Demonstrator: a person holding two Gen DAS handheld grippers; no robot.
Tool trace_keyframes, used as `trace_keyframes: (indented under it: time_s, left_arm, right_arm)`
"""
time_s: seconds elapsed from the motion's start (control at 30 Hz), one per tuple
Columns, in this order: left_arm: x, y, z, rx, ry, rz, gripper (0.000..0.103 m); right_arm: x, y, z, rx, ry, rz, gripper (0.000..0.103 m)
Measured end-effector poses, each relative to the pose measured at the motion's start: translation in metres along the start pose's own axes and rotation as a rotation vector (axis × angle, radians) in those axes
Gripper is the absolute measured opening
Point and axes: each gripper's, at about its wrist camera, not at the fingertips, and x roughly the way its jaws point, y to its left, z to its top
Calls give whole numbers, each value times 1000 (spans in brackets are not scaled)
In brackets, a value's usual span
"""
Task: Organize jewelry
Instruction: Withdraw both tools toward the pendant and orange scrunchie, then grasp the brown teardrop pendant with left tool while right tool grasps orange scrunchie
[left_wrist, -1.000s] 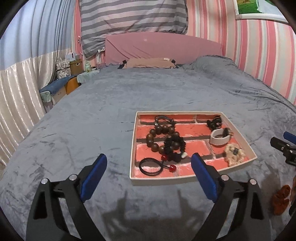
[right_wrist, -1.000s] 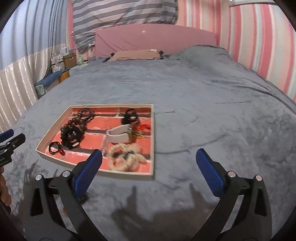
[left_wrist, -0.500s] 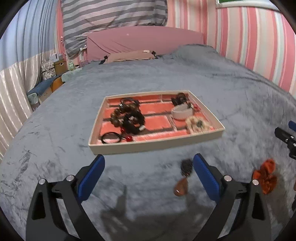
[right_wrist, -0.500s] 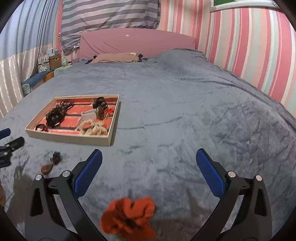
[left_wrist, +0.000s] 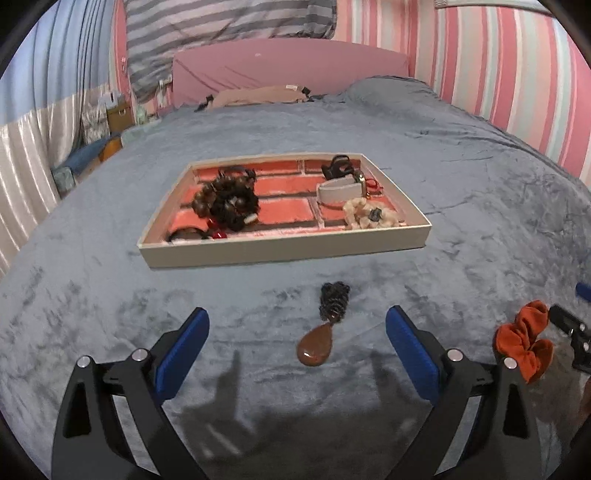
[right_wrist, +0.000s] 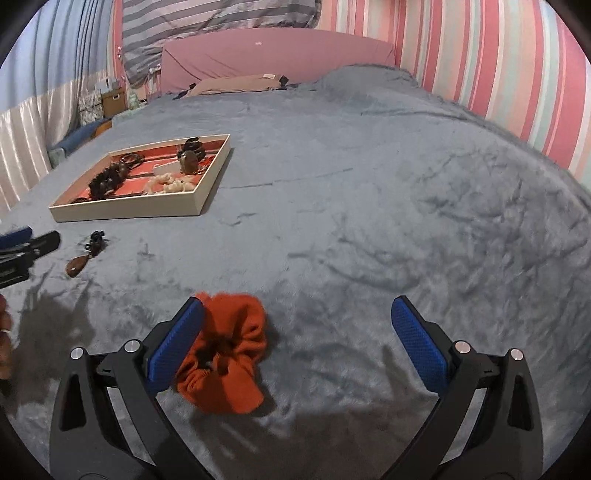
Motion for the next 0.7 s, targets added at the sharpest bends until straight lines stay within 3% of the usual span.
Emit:
trace_keyframes:
  time_s: [0.23, 0.33, 0.47, 0.53, 0.63, 0.7]
  left_arm:
    - [31, -5, -3, -4, 79, -37, 93]
    - [45, -5, 1, 0, 102, -42, 91]
    - [66, -5, 6, 3, 146, -39, 66]
    - [73, -4, 9, 8, 152, -31, 63]
    - [77, -3, 11, 14, 146, -25, 54]
    - [79, -1, 12, 11, 150, -40, 28]
  right_arm:
    - [23, 7, -10, 1, 51, 56, 98]
    - [34, 12, -10, -4, 82, 83, 86]
    - [47, 19, -9, 3, 118, 120, 72]
    - [51, 22, -8, 8, 129, 141, 59]
    - [54, 26, -6, 6, 131, 153, 48]
    - [55, 28, -5, 10, 130, 153, 43]
